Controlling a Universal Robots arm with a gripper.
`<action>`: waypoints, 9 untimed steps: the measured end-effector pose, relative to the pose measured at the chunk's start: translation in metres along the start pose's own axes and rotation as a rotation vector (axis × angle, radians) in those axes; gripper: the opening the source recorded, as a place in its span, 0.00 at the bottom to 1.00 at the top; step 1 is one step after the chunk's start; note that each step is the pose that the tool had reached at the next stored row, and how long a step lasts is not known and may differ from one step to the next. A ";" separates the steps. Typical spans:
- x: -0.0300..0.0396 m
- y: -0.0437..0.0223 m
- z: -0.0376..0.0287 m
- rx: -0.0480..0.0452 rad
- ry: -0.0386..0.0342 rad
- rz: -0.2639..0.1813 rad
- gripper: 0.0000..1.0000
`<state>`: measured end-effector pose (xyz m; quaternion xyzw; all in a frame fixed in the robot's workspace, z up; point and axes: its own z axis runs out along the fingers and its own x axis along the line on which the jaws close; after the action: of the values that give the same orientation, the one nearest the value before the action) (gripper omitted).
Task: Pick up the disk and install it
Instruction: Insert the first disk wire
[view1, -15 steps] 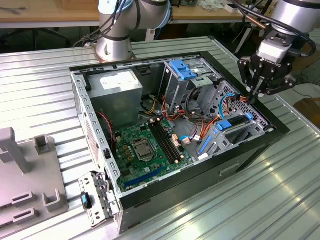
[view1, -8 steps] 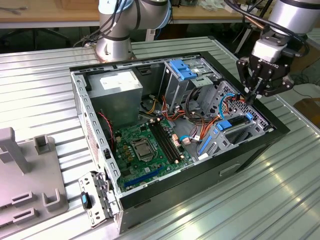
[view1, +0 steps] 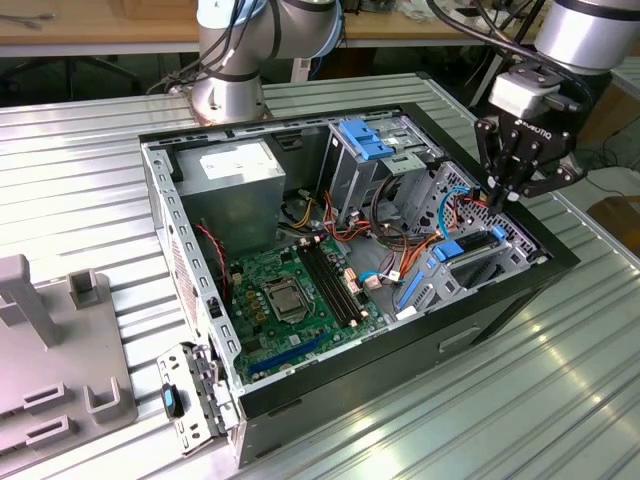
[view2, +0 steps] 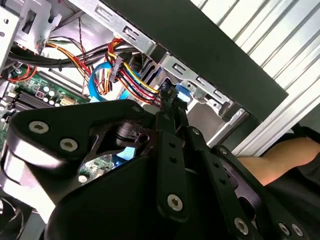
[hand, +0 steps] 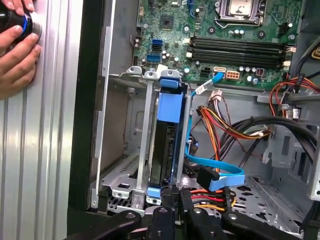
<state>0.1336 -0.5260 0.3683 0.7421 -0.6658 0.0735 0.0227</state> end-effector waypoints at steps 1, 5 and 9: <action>-0.0003 0.0030 -0.0002 -0.0003 0.0003 0.001 0.17; -0.0010 0.0080 0.0008 -0.0040 0.0022 0.028 0.17; -0.0013 0.0082 0.0033 -0.0144 0.0070 0.101 0.17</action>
<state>0.1256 -0.5260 0.3644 0.7070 -0.7030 0.0724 0.0266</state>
